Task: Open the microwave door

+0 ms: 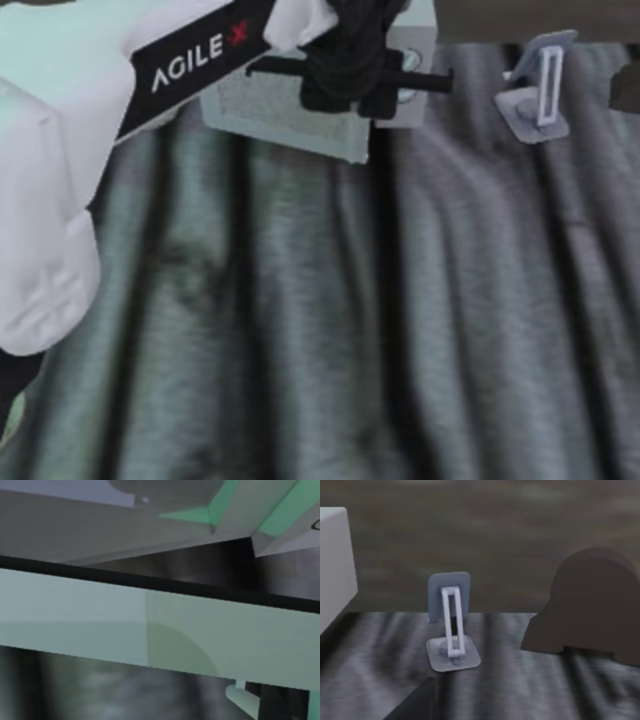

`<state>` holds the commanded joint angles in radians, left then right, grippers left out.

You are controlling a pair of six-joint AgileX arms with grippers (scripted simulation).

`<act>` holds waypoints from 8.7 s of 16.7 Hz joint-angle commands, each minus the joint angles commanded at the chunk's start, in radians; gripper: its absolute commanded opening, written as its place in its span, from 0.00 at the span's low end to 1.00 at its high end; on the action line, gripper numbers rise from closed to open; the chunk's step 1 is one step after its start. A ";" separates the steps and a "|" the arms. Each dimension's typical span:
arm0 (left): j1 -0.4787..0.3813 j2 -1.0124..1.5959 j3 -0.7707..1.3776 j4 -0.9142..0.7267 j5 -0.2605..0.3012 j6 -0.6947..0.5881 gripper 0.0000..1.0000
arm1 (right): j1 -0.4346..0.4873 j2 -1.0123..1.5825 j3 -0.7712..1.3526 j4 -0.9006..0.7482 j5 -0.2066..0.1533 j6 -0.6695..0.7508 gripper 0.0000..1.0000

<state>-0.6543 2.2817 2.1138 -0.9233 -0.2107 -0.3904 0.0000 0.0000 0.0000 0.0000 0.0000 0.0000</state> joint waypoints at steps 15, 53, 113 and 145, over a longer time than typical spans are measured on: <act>0.023 -0.119 -0.184 0.094 0.052 0.113 0.00 | 0.000 0.000 0.000 0.000 0.000 0.000 1.00; 0.047 -0.218 -0.337 0.164 0.118 0.232 0.00 | 0.000 0.000 0.000 0.000 0.000 0.000 1.00; 0.124 -0.379 -0.567 0.236 0.276 0.505 0.00 | 0.000 0.000 0.000 0.000 0.000 0.000 1.00; 0.180 -0.439 -0.643 0.234 0.367 0.665 0.00 | 0.000 0.000 0.000 0.000 0.000 0.000 1.00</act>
<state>-0.4739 1.8427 1.4704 -0.6892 0.1563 0.2746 0.0000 0.0000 0.0000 0.0000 0.0000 0.0000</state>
